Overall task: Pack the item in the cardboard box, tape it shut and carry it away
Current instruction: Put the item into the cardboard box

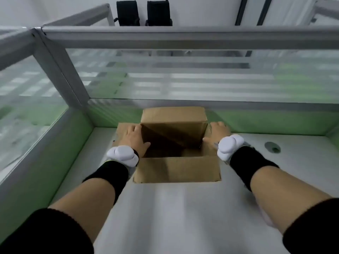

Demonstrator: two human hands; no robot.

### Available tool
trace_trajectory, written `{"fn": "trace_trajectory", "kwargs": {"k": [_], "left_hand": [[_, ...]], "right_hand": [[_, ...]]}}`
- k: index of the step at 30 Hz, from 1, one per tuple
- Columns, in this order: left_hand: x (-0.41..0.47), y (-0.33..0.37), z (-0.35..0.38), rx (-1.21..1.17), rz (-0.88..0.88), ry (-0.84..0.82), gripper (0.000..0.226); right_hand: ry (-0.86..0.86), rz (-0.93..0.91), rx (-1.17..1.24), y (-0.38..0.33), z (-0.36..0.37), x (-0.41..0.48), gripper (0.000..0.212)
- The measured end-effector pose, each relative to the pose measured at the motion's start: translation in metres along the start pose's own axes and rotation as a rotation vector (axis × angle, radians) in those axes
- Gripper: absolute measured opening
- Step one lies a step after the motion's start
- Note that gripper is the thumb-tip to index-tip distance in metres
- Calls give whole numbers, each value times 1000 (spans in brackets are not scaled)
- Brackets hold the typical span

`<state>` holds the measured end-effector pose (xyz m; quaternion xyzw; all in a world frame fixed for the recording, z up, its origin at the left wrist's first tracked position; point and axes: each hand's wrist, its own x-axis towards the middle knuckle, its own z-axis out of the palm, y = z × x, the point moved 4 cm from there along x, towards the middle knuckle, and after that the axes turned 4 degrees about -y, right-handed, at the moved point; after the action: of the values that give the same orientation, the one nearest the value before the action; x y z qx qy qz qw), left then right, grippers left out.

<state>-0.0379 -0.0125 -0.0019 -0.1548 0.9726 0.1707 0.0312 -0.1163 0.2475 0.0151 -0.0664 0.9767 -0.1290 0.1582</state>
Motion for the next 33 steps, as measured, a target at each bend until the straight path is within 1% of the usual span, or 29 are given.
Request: {"fn": "trace_trajectory", "kwargs": {"k": [3, 5, 8, 9, 12, 15, 18, 23, 27, 33], "left_hand": [[-4, -11, 11, 48, -62, 1, 60], [-5, -17, 22, 16, -111, -33, 56], [-9, -21, 30, -72, -172, -54, 51], [-10, -21, 32, -100, -185, -75, 49], [-12, -19, 34, -196, -191, -83, 35], [-17, -14, 32, -223, -171, -81, 24], [-28, -9, 30, -236, -150, -86, 25], [-53, 8, 27, -247, -85, -73, 28], [-69, 21, 25, -217, -63, -83, 43], [-92, 26, 25, -177, -39, -135, 33]], "right_hand": [[-27, 26, 28, 7, 15, 1, 52], [-48, 30, 46, 9, 26, 2, 48], [-23, 23, 99, 13, 34, 2, 30], [-30, 38, 113, 15, 38, 2, 28], [-45, 68, 106, 18, 44, -2, 44], [-44, 87, 100, 19, 43, -8, 48], [-38, 95, 78, 23, 37, -21, 41], [-47, 108, 69, 40, 28, -50, 40], [-72, 116, 61, 58, 25, -76, 39], [-86, 116, 72, 65, 27, -105, 37]]}}
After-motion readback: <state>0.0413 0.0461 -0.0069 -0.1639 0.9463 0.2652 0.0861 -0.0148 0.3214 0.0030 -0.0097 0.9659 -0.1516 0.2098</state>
